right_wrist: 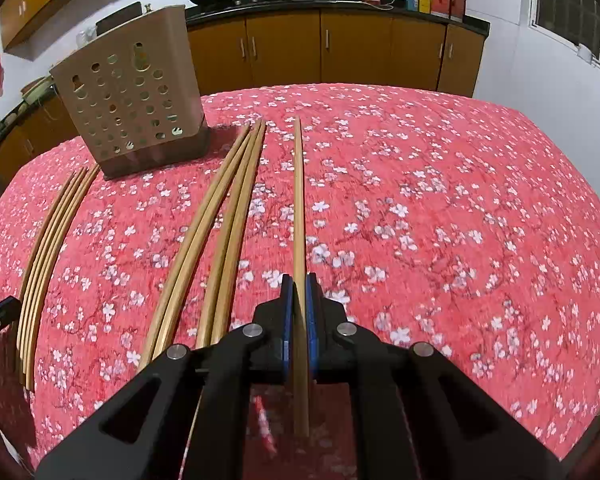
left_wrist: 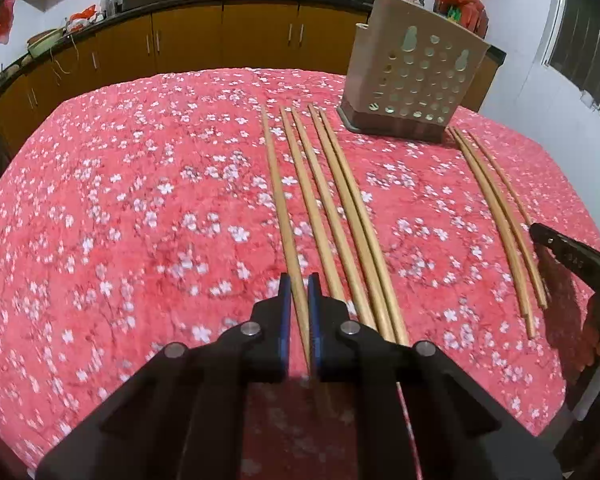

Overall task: Organize utensils
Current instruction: 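Grasp a wooden chopstick with the right gripper while the left gripper grasps another chopstick, then lift the chopstick upright with the right gripper while the left gripper lifts its chopstick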

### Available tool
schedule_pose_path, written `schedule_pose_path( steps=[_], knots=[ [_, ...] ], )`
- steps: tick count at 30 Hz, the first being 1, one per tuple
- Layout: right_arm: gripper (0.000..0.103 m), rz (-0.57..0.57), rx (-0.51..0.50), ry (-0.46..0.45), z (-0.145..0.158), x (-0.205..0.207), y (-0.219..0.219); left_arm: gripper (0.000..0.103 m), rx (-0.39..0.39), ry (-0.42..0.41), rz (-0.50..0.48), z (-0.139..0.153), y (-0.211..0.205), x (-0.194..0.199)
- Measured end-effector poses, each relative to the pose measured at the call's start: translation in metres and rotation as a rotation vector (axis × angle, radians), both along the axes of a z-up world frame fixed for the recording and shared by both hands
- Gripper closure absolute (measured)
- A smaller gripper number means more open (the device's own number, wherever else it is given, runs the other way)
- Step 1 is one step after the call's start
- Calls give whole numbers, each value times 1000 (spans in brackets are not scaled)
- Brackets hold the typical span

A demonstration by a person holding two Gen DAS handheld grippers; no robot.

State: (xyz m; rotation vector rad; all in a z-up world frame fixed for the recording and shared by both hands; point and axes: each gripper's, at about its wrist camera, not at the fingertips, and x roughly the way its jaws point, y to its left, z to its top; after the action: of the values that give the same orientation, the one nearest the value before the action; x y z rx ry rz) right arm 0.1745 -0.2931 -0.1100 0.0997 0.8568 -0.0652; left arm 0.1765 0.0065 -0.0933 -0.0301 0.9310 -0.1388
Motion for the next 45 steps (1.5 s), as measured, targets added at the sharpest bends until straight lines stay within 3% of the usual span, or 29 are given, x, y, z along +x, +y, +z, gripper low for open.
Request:
schedule_pose_path(
  steps=[6, 10, 21, 32, 41, 45],
  knots=[
    [96, -22, 25, -9, -2, 19, -12, 95, 79, -9, 44, 0, 16, 39],
    [96, -34, 67, -21, -3, 28, -21, 95, 67, -28, 55, -1, 31, 56],
    [95, -8, 64, -20, -4, 14, -20, 93, 5, -38, 32, 2, 38, 39],
    [95, -9, 67, -18, -4, 11, -20, 89, 17, -42, 24, 2, 33, 24],
    [96, -3, 71, -22, -3, 12, -21, 95, 33, -42, 23, -1, 35, 30],
    [96, 3, 85, -79, 15, 5, -22, 95, 49, -50, 25, 7, 35, 37]
  ],
)
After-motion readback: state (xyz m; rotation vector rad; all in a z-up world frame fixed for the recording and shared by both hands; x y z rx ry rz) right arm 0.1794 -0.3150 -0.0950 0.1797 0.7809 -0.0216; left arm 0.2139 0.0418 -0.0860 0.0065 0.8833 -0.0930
